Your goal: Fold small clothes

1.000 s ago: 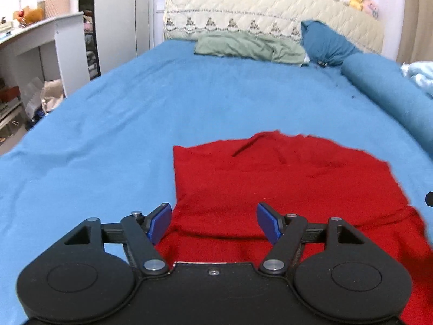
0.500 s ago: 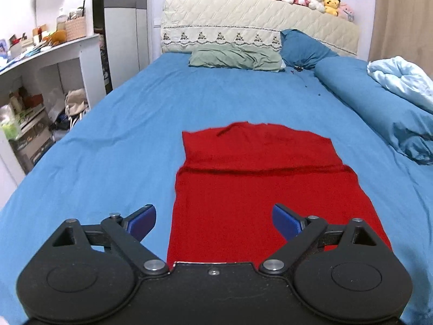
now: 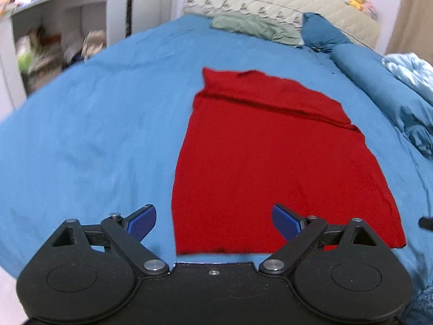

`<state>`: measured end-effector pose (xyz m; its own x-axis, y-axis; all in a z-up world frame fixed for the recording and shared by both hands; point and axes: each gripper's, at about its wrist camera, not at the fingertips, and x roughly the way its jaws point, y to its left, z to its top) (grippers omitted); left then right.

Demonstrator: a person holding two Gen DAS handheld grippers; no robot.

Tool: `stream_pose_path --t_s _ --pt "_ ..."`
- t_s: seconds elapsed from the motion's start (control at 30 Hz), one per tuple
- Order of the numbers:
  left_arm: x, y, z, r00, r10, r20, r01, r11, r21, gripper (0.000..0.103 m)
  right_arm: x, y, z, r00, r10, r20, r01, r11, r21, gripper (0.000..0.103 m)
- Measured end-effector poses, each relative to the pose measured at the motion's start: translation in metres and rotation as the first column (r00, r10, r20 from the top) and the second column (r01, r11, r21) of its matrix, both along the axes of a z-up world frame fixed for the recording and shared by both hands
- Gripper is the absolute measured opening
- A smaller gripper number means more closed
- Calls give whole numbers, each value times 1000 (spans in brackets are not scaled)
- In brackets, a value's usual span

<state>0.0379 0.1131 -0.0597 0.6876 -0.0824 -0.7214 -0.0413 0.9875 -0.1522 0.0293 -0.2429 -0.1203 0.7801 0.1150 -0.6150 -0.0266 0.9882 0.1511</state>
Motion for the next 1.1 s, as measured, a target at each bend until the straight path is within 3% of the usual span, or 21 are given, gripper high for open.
stream_pose_path --t_s 0.1,0.2,0.37,0.5,0.7,0.93,1.1 --pt "-4 6 -20 1000 13 -26 -14 1000 -23 85 -2 2 -19 999 -26 -20 26 1000 -3 95" --pt "-4 6 -33 999 16 -37 -17 1000 -11 82 2 2 -33 998 -43 -37 43 999 7 94" --pt "2 5 -52 998 28 -52 -26 999 28 64 14 -1 -53 993 -97 -66 97 995 -3 92" --pt "2 7 -60 998 38 -40 -37 999 31 63 16 0 -64 991 -108 -80 108 994 -3 82" --pt "6 7 -62 999 38 -32 -38 999 18 60 16 5 -73 990 -120 -76 121 993 -1 81" --pt "16 14 -57 999 41 -36 -42 999 -32 52 20 0 -72 989 -129 -78 134 988 72 77" --pt "16 18 -63 998 40 -57 -43 998 -42 44 20 -5 -74 985 -149 -86 156 984 84 62"
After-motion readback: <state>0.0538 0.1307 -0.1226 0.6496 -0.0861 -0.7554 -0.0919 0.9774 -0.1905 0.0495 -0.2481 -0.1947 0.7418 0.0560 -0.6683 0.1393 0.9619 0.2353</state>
